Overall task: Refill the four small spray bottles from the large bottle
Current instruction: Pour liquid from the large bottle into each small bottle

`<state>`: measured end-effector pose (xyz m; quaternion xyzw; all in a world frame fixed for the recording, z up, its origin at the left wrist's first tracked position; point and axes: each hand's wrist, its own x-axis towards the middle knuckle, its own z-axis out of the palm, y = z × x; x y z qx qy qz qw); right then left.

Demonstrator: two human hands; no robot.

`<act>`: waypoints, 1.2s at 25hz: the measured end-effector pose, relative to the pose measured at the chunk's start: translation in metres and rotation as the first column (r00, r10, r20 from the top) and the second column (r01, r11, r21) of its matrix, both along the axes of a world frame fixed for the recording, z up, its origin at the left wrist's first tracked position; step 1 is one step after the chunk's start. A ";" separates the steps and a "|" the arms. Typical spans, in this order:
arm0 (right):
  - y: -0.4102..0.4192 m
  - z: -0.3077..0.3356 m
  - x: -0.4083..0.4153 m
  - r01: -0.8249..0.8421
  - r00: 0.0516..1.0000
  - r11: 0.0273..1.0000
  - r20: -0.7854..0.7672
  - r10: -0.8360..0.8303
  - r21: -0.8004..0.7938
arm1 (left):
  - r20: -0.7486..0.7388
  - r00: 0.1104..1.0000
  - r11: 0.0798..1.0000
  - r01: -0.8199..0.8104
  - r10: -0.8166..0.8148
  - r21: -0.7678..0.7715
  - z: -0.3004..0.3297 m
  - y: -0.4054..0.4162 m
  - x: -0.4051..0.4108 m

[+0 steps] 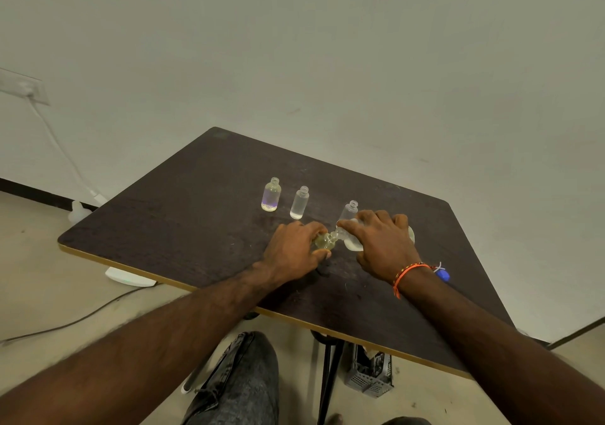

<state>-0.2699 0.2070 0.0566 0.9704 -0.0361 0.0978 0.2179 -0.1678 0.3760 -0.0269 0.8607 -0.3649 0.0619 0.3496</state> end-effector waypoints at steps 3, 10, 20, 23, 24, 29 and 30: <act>-0.001 0.000 0.000 0.000 1.000 1.000 -0.004 0.000 -0.001 | -0.003 1.000 1.000 0.001 -0.001 -0.003 0.000 0.000 0.000; 0.000 0.000 0.001 -0.004 1.000 1.000 0.000 0.004 -0.003 | 0.007 1.000 1.000 -0.001 0.001 -0.019 0.001 0.000 -0.001; 0.000 0.000 0.000 -0.003 1.000 1.000 0.005 0.003 -0.003 | 0.011 1.000 1.000 -0.001 0.001 -0.022 0.000 0.001 0.000; 0.000 0.000 0.000 -0.002 1.000 1.000 -0.002 0.002 -0.010 | 0.008 1.000 1.000 -0.003 0.003 -0.021 -0.001 0.000 0.000; 0.000 0.000 0.000 0.000 1.000 1.000 -0.006 0.000 -0.010 | 0.008 1.000 1.000 -0.001 0.001 -0.023 -0.002 0.000 0.000; 0.000 0.000 0.001 -0.004 1.000 1.000 -0.008 0.004 -0.002 | 0.012 1.000 1.000 0.001 -0.001 -0.027 -0.002 0.001 0.001; 0.000 0.000 0.001 -0.005 1.000 1.000 -0.010 0.005 0.003 | 0.010 1.000 1.000 0.002 -0.002 -0.028 -0.002 0.001 0.001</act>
